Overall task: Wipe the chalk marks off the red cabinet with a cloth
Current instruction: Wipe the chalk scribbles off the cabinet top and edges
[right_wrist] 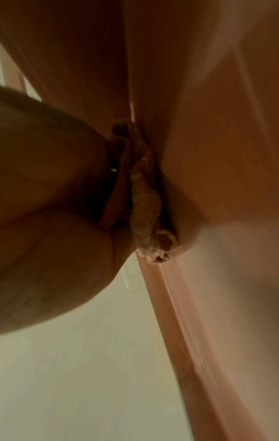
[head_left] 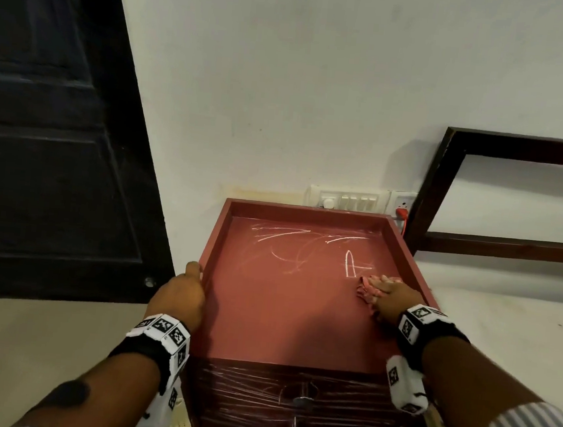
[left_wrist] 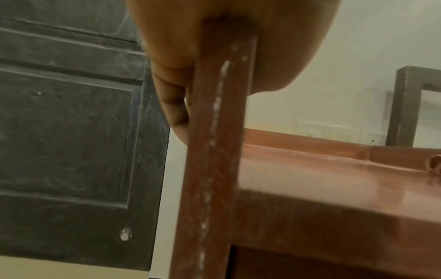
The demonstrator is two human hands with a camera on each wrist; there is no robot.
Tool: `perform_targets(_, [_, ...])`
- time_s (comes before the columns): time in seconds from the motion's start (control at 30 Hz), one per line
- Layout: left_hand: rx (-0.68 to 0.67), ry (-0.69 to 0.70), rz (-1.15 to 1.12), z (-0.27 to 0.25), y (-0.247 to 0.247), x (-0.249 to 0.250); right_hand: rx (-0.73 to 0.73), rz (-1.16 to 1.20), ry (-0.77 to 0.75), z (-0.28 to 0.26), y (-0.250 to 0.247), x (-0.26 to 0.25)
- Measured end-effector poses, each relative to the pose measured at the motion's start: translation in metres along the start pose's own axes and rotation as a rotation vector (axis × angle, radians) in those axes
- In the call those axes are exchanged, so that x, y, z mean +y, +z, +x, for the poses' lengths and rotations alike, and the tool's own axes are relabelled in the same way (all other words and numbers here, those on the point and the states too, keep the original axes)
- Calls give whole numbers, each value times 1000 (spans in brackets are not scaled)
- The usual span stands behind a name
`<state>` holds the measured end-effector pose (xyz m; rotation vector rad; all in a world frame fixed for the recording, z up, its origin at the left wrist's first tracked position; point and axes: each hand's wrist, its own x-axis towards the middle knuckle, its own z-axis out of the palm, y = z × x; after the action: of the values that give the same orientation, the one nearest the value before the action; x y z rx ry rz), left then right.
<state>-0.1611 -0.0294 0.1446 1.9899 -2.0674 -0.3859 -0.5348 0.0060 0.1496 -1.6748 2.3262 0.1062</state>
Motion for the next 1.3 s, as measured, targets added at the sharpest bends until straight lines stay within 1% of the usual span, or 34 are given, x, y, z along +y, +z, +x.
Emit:
perform_targets(0.03, [-3, -3, -34, 3, 0, 0, -16, -77, -28, 4, 0, -6])
perform_targets(0.1, [20, -17, -129, 7, 1, -1, -28, -96, -70, 11, -3, -24])
perform_targets(0.17, [52, -33, -202, 7, 4, -3, -46, 13, -66, 19, -4, -54])
perform_targets(0.2, [65, -40, -224, 6, 4, -3, -53, 10, -126, 23, -4, -74])
perform_targets(0.27, [72, -53, -240, 4, 3, -3, -69, -8, -308, 22, -4, -129])
perform_targets(0.3, [71, -54, -237, 4, 2, -2, -55, -24, -374, 20, 1, -160])
perform_targets(0.33, [68, -54, -233, 4, 1, -2, -95, 8, -421, 18, 11, -191])
perform_targets(0.37, [65, -59, -232, 3, 0, -2, -97, -37, -480, 14, 22, -220])
perform_targets(0.4, [63, -69, -232, 4, -2, -3, -56, -52, -499, 9, 31, -246])
perform_targets(0.47, [57, -92, -233, 4, -3, -3, -23, -42, -488, -1, 44, -270])
perform_targets(0.53, [58, -96, -231, 2, -5, -4, -53, 15, -509, -10, 50, -259])
perform_targets(0.6, [58, -93, -224, -3, -7, -3, -123, 46, -589, -31, 50, -232])
perform_targets(0.63, [57, -97, -217, -5, -8, -2, -135, 56, -615, -44, 50, -215])
perform_targets(0.67, [58, -102, -209, -6, -8, -1, -108, 88, -622, -59, 52, -196])
perform_targets(0.77, [41, -120, -166, -9, -11, -2, 50, 266, -612, -101, 53, -133])
perform_targets(0.83, [38, -118, -153, -11, -11, 1, 104, 313, -505, -111, 51, -82])
perform_targets(0.93, [76, -101, -156, -13, -10, 1, 142, 301, -290, -90, 50, -21])
perform_targets(1.0, [93, -99, -157, -13, -9, 1, 110, 178, -146, -64, 44, -1])
perform_targets(1.03, [95, -99, -156, -14, -9, 1, 69, 42, -125, -49, 39, 3])
perform_targets(1.1, [98, -96, -159, -13, -7, 0, 11, -257, -160, -15, 29, 4])
perform_targets(1.13, [101, -88, -161, -13, -6, -2, 6, -330, -167, 1, 25, 3])
perform_targets(1.2, [114, -71, -174, -14, -6, -3, 4, -399, -169, 28, 12, -2])
perform_targets(1.3, [115, -74, -195, -11, -6, -3, -24, -392, -143, 70, -8, -16])
